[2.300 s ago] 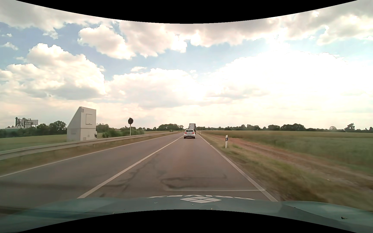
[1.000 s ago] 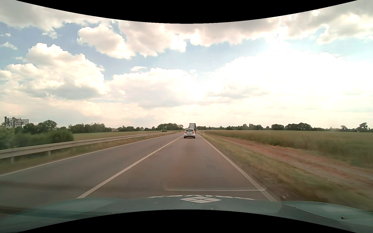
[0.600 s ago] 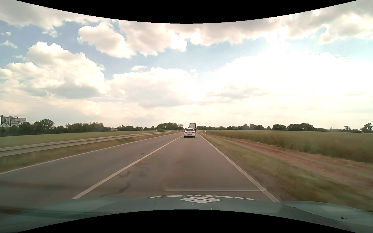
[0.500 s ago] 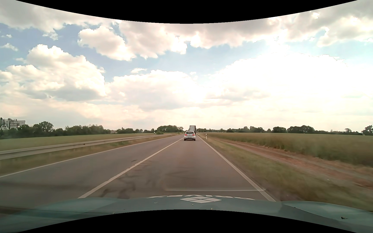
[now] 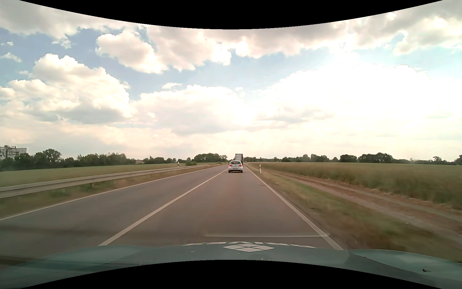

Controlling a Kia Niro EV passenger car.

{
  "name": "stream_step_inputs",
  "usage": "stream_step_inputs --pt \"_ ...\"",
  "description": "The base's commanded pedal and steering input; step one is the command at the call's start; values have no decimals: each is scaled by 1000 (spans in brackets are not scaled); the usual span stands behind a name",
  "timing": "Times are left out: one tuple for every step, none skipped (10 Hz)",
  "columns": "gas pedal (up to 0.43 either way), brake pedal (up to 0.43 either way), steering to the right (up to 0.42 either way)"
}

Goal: Follow the waypoints while adhering to traffic rules and regulations

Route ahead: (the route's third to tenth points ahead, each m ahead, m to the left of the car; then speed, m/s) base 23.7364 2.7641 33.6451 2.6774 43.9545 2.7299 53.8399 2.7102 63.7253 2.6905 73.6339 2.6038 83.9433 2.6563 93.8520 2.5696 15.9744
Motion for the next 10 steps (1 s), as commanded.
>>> stream_step_inputs --pt "209 0 -2" --pt "209 0 -2" --pt "209 0 -2" --pt "209 0 -1" --pt "209 0 -1" --pt "209 0 -1" --pt "209 0 -1" --pt "209 0 -1" --pt "209 0 -1" --pt "209 0 -1"
